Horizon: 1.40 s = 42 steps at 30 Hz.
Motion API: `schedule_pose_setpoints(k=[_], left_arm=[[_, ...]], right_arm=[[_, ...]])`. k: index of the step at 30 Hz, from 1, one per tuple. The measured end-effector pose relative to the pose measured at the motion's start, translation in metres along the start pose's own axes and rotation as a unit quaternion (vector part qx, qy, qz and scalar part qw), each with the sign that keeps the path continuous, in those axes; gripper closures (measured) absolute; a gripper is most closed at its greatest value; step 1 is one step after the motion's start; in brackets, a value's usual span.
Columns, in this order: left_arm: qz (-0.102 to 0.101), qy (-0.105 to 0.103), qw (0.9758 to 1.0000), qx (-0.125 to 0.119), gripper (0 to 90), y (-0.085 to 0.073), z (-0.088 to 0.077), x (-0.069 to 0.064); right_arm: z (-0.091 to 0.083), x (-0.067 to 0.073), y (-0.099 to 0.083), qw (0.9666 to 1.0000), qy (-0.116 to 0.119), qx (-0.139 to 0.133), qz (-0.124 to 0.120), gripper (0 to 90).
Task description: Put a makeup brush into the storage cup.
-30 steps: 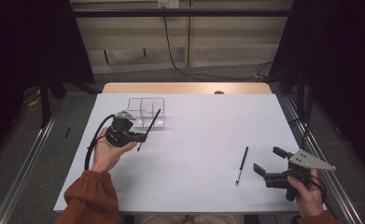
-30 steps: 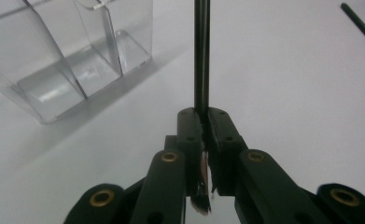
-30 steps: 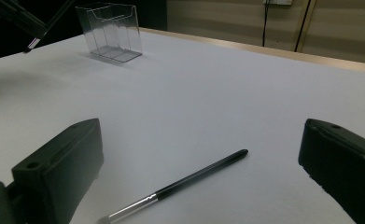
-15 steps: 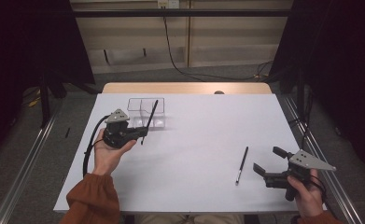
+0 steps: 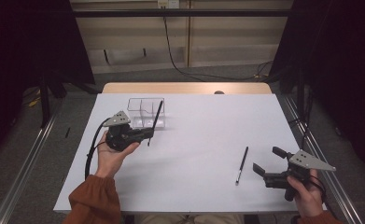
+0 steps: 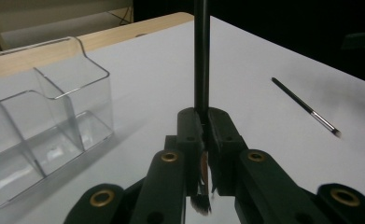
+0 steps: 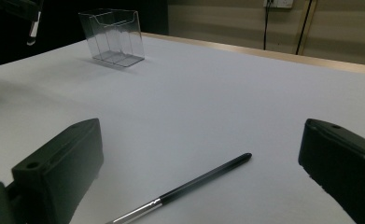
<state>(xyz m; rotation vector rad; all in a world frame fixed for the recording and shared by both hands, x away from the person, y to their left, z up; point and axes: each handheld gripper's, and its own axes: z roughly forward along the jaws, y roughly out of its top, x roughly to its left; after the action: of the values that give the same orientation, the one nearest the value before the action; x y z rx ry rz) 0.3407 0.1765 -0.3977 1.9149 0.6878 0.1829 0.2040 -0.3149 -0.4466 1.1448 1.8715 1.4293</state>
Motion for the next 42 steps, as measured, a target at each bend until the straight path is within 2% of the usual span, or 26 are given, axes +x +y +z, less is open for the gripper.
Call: schedule_pose_setpoints(k=[8,13,21,28,36,40,42], left_arm=[[0.005,-0.019,0.9998,-0.005,84.5,0.003,-0.002,-0.009],[0.013,-0.029,0.9994,0.011,84.6,0.004,0.006,-0.019],[0.041,-0.056,0.9973,0.024,84.5,0.011,0.016,-0.038],[0.046,-0.074,0.9953,0.042,84.5,0.019,0.024,-0.053],[0.066,-0.095,0.9909,0.068,84.5,0.03,0.038,-0.065],[0.071,-0.11,0.9876,0.087,84.5,0.037,0.044,-0.072],[0.081,-0.113,0.9851,0.101,84.5,0.04,0.046,-0.074]], right_arm=[[0.0,0.0,0.0,1.0,0.001,-0.001,-0.002,0.0],[0.0,0.001,0.0,1.0,0.003,-0.001,-0.001,0.0],[0.0,0.0,0.0,1.0,0.001,-0.001,-0.001,0.0],[0.0,0.0,0.0,1.0,0.002,0.0,-0.003,0.0],[0.0,0.001,0.0,1.0,0.004,0.002,-0.004,0.0],[0.0,0.001,0.0,1.0,0.004,0.003,-0.003,0.0],[0.0,0.0,0.0,1.0,0.005,0.004,-0.004,0.0]])
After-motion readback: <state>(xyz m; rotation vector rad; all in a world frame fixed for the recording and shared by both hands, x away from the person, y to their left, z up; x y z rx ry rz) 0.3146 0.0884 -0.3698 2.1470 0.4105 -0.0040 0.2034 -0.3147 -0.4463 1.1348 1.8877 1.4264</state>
